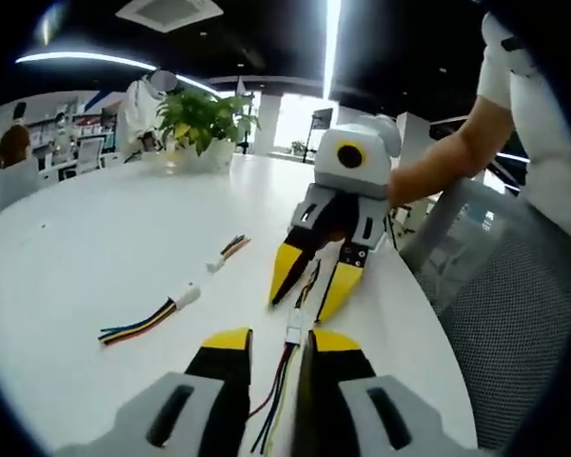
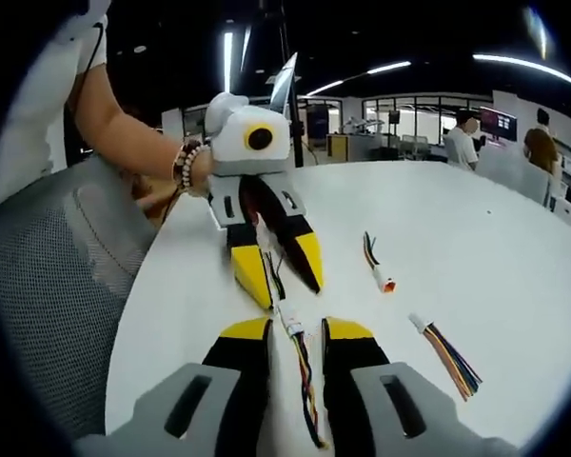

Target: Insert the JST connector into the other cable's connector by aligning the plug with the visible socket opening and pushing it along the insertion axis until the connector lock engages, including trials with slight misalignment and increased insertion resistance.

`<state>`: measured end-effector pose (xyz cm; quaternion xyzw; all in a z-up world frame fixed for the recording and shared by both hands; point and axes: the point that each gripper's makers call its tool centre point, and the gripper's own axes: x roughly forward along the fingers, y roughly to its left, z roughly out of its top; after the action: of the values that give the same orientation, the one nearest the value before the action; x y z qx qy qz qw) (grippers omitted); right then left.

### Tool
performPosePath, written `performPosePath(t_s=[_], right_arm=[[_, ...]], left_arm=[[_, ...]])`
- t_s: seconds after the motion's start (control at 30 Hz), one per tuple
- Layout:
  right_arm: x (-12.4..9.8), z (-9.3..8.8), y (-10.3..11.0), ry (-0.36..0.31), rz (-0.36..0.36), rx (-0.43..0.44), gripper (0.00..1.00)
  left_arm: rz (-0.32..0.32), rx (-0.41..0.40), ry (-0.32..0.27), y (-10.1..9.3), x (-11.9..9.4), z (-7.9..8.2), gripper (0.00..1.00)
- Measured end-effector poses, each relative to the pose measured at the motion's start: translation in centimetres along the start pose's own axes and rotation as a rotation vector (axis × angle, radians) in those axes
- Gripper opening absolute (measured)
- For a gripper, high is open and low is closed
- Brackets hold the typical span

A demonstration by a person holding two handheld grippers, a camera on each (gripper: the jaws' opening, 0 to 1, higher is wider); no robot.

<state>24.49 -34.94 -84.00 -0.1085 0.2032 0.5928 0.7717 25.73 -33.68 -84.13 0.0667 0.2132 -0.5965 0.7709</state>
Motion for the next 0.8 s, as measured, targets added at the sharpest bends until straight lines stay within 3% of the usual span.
performPosePath(t_s=[0.4, 0.6, 0.8], right_arm=[[-1.5, 2.0, -3.8, -0.055, -0.091, 0.000, 0.18], [-1.7, 1.7, -5.1, -0.034, -0.109, -0.012, 0.20], [-1.8, 1.5, -6.7, -0.020, -0.121, -0.026, 0.21]], left_arm=[[0.071, 0.032, -0.071, 2.8, -2.5, 3.0, 0.19], [0.065, 0.084, -0.045, 4.0, -2.1, 3.9, 0.26], [0.052, 0.115, -0.002, 4.8, -1.5, 3.4, 0.26]])
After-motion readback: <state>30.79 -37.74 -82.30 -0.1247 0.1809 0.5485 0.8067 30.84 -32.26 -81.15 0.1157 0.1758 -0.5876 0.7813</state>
